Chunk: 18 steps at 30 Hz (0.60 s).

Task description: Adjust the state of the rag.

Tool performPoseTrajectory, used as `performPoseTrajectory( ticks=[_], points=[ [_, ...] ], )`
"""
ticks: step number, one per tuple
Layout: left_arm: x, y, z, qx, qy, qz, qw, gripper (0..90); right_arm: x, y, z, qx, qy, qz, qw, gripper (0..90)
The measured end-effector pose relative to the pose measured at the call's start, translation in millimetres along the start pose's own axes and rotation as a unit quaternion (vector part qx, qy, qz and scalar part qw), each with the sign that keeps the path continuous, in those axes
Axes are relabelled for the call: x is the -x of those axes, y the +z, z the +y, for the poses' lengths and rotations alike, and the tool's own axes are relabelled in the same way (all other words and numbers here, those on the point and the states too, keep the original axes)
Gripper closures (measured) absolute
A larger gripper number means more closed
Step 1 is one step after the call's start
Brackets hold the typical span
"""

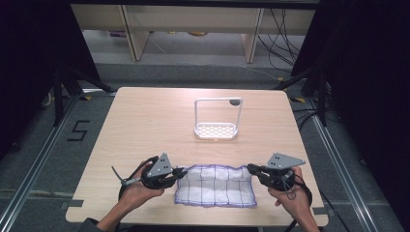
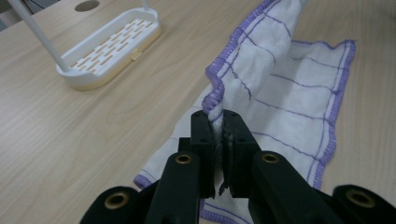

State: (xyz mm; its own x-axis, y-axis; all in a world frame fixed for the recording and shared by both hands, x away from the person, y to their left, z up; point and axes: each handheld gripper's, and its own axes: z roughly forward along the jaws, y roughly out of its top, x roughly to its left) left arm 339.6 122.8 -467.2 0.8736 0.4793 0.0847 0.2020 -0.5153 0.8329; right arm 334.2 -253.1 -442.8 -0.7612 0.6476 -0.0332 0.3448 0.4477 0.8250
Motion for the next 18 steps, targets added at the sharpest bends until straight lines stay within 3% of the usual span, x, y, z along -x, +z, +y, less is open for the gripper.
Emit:
performPoseTrajectory(
  ticks=[3,6,7,11,12,15,16,17,18],
  points=[
    [10.5,0.3,-3.8,-0.010,0.015,-0.009,0.9998,83.8,-4.6,-2.6,-6.3,-0.001,-0.015,-0.001,0.9999,86.8],
    [16.4,-2.2,-7.1,-0.013,0.022,-0.008,0.9996,83.7,-11.6,-3.2,-12.7,-0.015,0.003,0.005,0.9999,86.8],
    [18.0,-3.4,-8.6,-0.011,0.021,-0.012,0.9996,83.6,-10.1,-3.2,-13.5,-0.013,-0.008,0.006,0.9999,86.8],
    [27.6,-6.6,-15.6,-0.008,0.013,-0.018,0.9997,83.0,-14.2,-5.3,-19.4,-0.014,-0.014,0.009,0.9998,86.7],
    [29.9,-6.9,-17.5,-0.006,0.018,-0.018,0.9997,83.0,-17.5,-6.2,-21.9,-0.019,0.001,0.012,0.9998,86.7],
    [36.2,-5.9,-24.5,-0.016,0.026,-0.024,0.9993,82.7,-23.7,-9.8,-27.8,-0.025,0.008,0.019,0.9995,86.7],
    [37.0,-5.1,-26.4,-0.021,0.027,-0.022,0.9992,81.9,-23.7,-10.9,-30.0,-0.021,-0.003,0.017,0.9996,86.6],
    [37.0,-3.4,-29.5,-0.029,0.028,-0.025,0.9989,80.3,-26.2,-11.7,-31.6,-0.026,0.004,0.021,0.9994,86.4],
    [35.0,-2.9,-32.0,-0.045,0.037,-0.030,0.9978,78.2,-26.6,-11.5,-33.8,-0.030,-0.004,0.020,0.9993,86.2]
  ],
)
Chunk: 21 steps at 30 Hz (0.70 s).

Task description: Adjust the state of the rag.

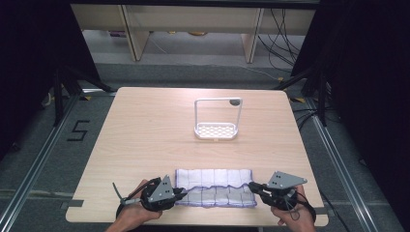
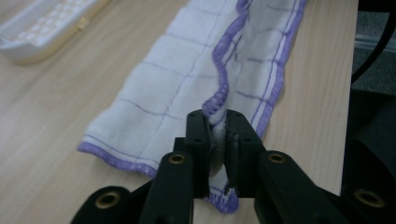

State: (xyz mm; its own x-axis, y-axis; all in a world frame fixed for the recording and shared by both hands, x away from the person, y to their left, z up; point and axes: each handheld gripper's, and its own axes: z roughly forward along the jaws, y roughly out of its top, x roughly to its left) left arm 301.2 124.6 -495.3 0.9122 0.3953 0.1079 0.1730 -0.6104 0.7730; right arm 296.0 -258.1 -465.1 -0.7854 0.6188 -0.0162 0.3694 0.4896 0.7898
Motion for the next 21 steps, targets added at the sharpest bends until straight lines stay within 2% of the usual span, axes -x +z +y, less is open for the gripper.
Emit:
performPoseTrajectory(
  ticks=[1,3,5,6,8,9,10,12,13,15,16,18,19,21],
  points=[
    [2.1,4.0,-3.9,0.008,-0.016,-0.002,0.9998,77.1,-1.2,0.9,-2.5,-0.004,-0.004,0.003,1.0000,85.9],
    [3.3,7.8,-8.3,-0.007,-0.021,-0.017,0.9996,69.3,-3.3,3.5,-8.3,-0.020,-0.002,0.010,0.9997,82.8],
    [6.8,8.1,-8.6,0.004,-0.033,-0.023,0.9992,63.5,-4.8,4.3,-12.3,-0.027,0.011,0.019,0.9994,75.6],
    [6.2,7.2,-7.9,0.005,-0.029,-0.028,0.9992,58.3,-5.2,2.9,-12.9,-0.025,0.023,0.017,0.9993,69.0],
    [7.8,4.4,-5.3,0.019,-0.046,-0.035,0.9982,47.6,-5.1,-0.7,-11.9,-0.012,0.030,0.010,0.9994,63.9],
    [8.5,1.4,-4.1,0.029,-0.050,-0.038,0.9976,46.4,-5.2,-3.2,-10.7,-0.003,0.034,0.013,0.9993,62.0],
    [8.0,-1.8,-2.8,0.028,-0.045,-0.040,0.9978,42.2,-5.7,-6.8,-7.8,0.011,0.039,0.016,0.9990,56.5],
    [6.8,-6.0,-0.2,0.039,-0.051,-0.042,0.9971,40.2,-6.2,-8.4,-6.9,0.014,0.046,0.014,0.9987,55.9],
    [4.0,-7.1,1.2,0.042,-0.050,-0.037,0.9972,37.0,-6.7,-7.7,-6.0,0.019,0.055,0.018,0.9982,55.3],
    [-1.8,-8.4,5.6,0.044,-0.063,-0.019,0.9969,36.4,-4.3,-5.4,-4.7,0.015,0.043,0.009,0.9989,53.4],
    [-6.7,-8.5,7.3,0.038,-0.062,-0.013,0.9973,36.2,-5.0,-3.6,-4.4,0.008,0.049,0.005,0.9988,53.2],
    [-24.4,-3.5,11.8,0.018,-0.074,0.011,0.9970,35.4,-4.5,2.7,-3.4,0.001,0.054,-0.004,0.9985,51.9],
    [-31.9,-0.5,13.2,0.013,-0.080,0.021,0.9965,35.0,-0.8,5.5,-1.5,-0.004,0.046,-0.010,0.9989,50.9],
    [-44.2,6.4,15.0,0.002,-0.093,0.026,0.9953,35.0,2.7,9.9,1.1,-0.009,0.043,-0.019,0.9989,50.1]
  ],
)
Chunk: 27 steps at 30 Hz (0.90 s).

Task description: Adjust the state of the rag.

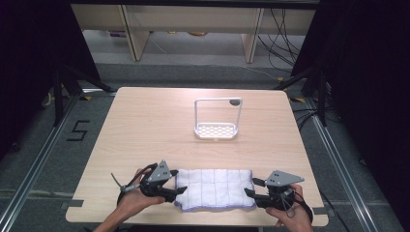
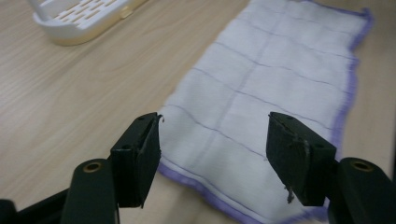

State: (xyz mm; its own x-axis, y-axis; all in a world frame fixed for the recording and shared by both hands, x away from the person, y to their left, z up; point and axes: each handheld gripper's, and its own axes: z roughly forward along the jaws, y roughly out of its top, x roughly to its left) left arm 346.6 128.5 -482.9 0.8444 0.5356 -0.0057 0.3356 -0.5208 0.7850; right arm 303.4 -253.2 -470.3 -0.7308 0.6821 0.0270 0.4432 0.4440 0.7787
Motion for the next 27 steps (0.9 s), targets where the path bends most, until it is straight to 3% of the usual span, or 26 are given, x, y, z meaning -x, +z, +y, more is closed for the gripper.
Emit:
performPoseTrajectory(
  ticks=[3,4,7,11,13,14,15,17,19,23,25,27],
  points=[
    [-15.5,12.3,4.0,-0.019,-0.006,0.019,0.9996,35.0,8.2,8.6,5.3,-0.014,0.021,-0.014,0.9996,49.3],
    [-18.4,16.3,4.4,-0.023,-0.014,0.021,0.9994,36.7,18.2,15.4,7.5,-0.018,0.011,-0.023,0.9995,49.4],
    [-22.1,24.3,4.9,-0.042,-0.008,0.019,0.9989,38.0,26.1,22.9,10.0,-0.028,0.015,-0.028,0.9991,49.4],
    [-21.8,29.1,6.4,-0.043,-0.002,0.014,0.9990,42.7,33.4,34.0,14.5,-0.049,0.028,-0.032,0.9979,49.4],
    [-22.8,31.9,7.0,-0.050,0.008,0.005,0.9987,48.6,36.4,39.0,15.7,-0.051,0.017,-0.032,0.9980,49.4],
    [-24.4,33.8,8.0,-0.057,0.024,0.001,0.9981,52.8,37.4,41.1,15.9,-0.051,0.012,-0.033,0.9981,49.4],
    [-25.4,35.0,8.5,-0.057,0.029,-0.002,0.9979,63.3,37.1,42.9,16.3,-0.058,0.022,-0.029,0.9976,49.4],
    [-31.2,37.4,11.6,-0.055,0.034,-0.005,0.9979,73.4,39.1,45.6,17.1,-0.065,0.024,-0.028,0.9972,50.4],
    [-36.5,36.2,16.6,-0.034,0.019,-0.004,0.9992,84.0,41.8,48.7,17.6,-0.072,0.026,-0.030,0.9966,53.0],
    [-41.9,40.0,16.6,-0.040,-0.011,-0.018,0.9990,84.5,45.9,51.9,18.8,-0.076,0.027,-0.026,0.9964,57.8],
    [-46.9,44.1,13.3,-0.051,-0.018,-0.019,0.9984,84.7,48.3,54.1,18.4,-0.075,0.013,-0.017,0.9970,63.9],
    [-54.2,47.5,9.3,-0.042,-0.052,-0.028,0.9974,85.1,48.8,58.0,16.3,-0.069,0.015,-0.019,0.9973,71.4]
  ],
)
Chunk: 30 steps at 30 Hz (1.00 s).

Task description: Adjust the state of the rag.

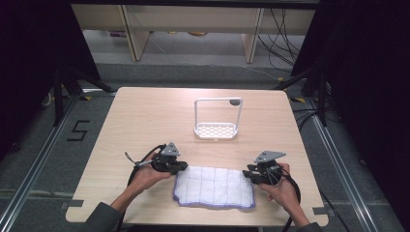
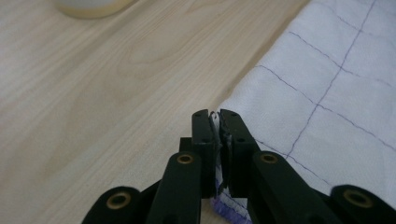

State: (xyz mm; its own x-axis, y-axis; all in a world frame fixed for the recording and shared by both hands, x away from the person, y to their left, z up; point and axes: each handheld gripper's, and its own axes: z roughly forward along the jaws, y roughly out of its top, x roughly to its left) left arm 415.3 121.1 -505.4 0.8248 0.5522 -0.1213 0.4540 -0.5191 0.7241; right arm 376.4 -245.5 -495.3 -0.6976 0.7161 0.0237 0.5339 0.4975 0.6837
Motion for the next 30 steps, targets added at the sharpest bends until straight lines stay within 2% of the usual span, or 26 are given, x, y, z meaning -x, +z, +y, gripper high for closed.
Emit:
performPoseTrajectory(
  ticks=[1,2,3,4,5,6,7,8,10,12,13,15,16,17,18,19,20,22,23,24,25,26,27,28,29,30],
  points=[
    [-0.5,0.8,-0.6,0.004,-0.009,0.002,1.0000,85.4,0.9,0.8,0.0,-0.008,0.006,0.008,0.9999,77.1],
    [-2.0,0.3,-0.5,0.003,-0.015,-0.004,0.9999,85.6,2.8,1.5,-0.5,-0.005,-0.007,0.005,0.9999,81.8],
    [-1.9,0.4,-0.3,0.004,-0.018,-0.002,0.9998,85.8,3.9,2.0,-0.3,-0.005,-0.001,0.010,0.9999,85.5],
    [-3.6,-0.3,0.0,-0.003,-0.013,-0.004,0.9999,85.8,5.6,2.8,-0.1,-0.009,0.003,0.014,0.9999,86.7],
    [-3.2,0.5,0.0,0.002,-0.026,-0.005,0.9997,85.9,7.9,2.9,0.9,-0.019,0.000,0.017,0.9997,87.2],
    [-4.1,0.2,0.0,0.001,-0.027,-0.004,0.9996,85.9,7.4,5.2,0.4,-0.013,0.008,0.017,0.9997,87.4],
    [-4.3,-0.3,-0.1,0.001,-0.026,-0.003,0.9997,85.9,10.8,6.4,0.8,-0.020,-0.006,0.013,0.9997,87.6],
    [-3.8,-0.7,0.0,-0.001,-0.024,-0.002,0.9997,85.8,10.2,8.3,0.8,-0.012,0.004,0.013,0.9998,87.5],
    [-2.9,-2.1,0.1,-0.011,-0.011,0.000,0.9999,85.8,10.9,7.6,1.8,-0.021,-0.008,0.013,0.9997,87.1],
    [-1.4,-2.3,0.1,-0.011,-0.008,0.001,0.9999,85.8,11.0,7.4,1.8,-0.021,-0.003,0.012,0.9997,84.3],
    [-1.1,-2.1,-0.1,-0.010,-0.010,0.001,0.9999,85.8,12.0,9.3,1.6,-0.007,-0.008,0.005,0.9999,78.3],
    [-0.9,-2.5,-0.3,-0.011,-0.010,0.002,0.9999,85.8,12.3,9.0,1.9,-0.004,-0.007,0.005,1.0000,75.0],
    [-1.4,-3.4,-0.3,-0.017,-0.004,0.002,0.9999,85.8,8.9,3.3,3.2,-0.021,0.018,0.000,0.9996,70.7],
    [-1.1,-3.9,-0.5,-0.017,0.001,0.004,0.9999,85.7,9.2,0.2,4.4,-0.019,0.019,-0.006,0.9996,67.1],
    [-1.0,-4.0,-0.5,-0.017,0.003,0.008,0.9998,85.6,8.0,-5.0,5.9,-0.015,0.031,0.003,0.9994,63.3],
    [-0.5,-4.3,-0.3,-0.018,0.004,0.006,0.9998,85.6,4.7,-6.3,5.4,-0.004,0.040,-0.010,0.9991,61.1],
    [0.1,-4.4,-0.3,-0.018,0.006,0.007,0.9998,85.6,5.3,-8.1,5.2,-0.010,0.032,-0.009,0.9994,59.2],
    [1.1,-4.8,-0.4,-0.020,0.005,0.010,0.9997,85.6,4.2,-9.7,4.3,-0.014,0.036,-0.007,0.9992,57.2],
    [2.1,-4.8,-0.4,-0.019,0.008,0.011,0.9997,85.6,2.8,-8.3,2.3,-0.006,0.041,-0.012,0.9991,55.2],
    [2.7,-4.9,-0.4,-0.020,0.011,0.012,0.9997,85.5,2.2,-10.3,1.8,-0.021,0.045,-0.006,0.9988,53.5],
    [3.3,-5.0,-0.3,-0.020,0.014,0.017,0.9996,85.5,1.5,-7.8,0.0,-0.018,0.054,-0.005,0.9984,52.3],
    [4.3,-5.4,-0.5,-0.022,0.017,0.016,0.9995,85.5,1.8,-4.2,-2.0,-0.029,0.056,-0.003,0.9980,53.9],
    [4.7,-5.7,-0.4,-0.024,0.021,0.017,0.9993,85.5,2.9,-3.1,-2.3,-0.040,0.044,-0.002,0.9982,57.4],
    [4.7,-5.7,-0.4,-0.024,0.021,0.017,0.9993,85.5,2.7,0.3,-2.9,-0.033,0.037,-0.001,0.9988,62.5],
    [6.5,-6.4,-1.0,-0.027,0.027,0.019,0.9991,85.5,3.0,0.1,-1.2,-0.042,0.030,0.007,0.9986,68.7],
    [6.5,-6.4,-1.0,-0.027,0.027,0.019,0.9991,85.5,3.0,0.1,-1.2,-0.042,0.030,0.007,0.9986,68.7]
  ],
)
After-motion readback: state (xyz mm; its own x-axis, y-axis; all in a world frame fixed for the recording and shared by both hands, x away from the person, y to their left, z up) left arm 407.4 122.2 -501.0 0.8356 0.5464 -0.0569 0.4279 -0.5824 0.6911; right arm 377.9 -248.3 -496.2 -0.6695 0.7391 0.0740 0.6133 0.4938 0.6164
